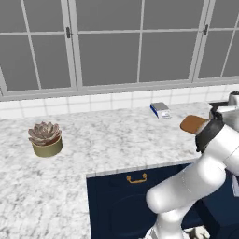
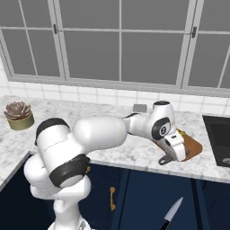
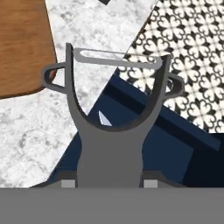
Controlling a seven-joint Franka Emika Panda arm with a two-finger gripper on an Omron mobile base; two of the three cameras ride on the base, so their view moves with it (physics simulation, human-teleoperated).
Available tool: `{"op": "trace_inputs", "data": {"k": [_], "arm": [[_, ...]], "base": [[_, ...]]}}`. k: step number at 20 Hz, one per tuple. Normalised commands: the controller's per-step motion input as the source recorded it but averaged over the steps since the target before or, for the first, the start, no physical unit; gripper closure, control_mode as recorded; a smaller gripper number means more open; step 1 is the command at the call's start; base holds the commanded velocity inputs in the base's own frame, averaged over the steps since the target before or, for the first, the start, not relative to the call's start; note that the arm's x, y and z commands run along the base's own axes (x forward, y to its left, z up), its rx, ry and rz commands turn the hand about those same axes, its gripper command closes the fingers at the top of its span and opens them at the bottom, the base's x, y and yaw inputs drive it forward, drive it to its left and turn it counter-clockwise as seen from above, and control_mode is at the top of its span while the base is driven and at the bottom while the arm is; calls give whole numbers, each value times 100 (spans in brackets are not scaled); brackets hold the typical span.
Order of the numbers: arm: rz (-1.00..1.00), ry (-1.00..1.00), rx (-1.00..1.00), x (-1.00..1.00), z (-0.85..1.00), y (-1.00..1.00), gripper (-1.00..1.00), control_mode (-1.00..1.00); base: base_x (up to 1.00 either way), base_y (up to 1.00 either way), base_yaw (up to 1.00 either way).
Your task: Place the appropriate cutting tool for cutting the cucumber skin on the cutting board.
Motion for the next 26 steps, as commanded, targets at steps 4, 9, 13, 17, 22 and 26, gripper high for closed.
{"op": "trace_inputs", "data": {"k": [4,9,13,17,22,26], "arm": [[0,0,5,76,0,-19,100,-100],[1,0,4,77,-9,-23,100,-100],[3,0,4,66,-26,-25,100,-100],[4,0,9,63,-31,-27,100,-100],[4,0,7,46,-40,-14,100,-100],[7,0,1,16,-57,12,-100,-100]], "base": [[0,0,0],[0,0,0],[0,0,0],[0,0,0],[0,0,0],[0,0,0]]}}
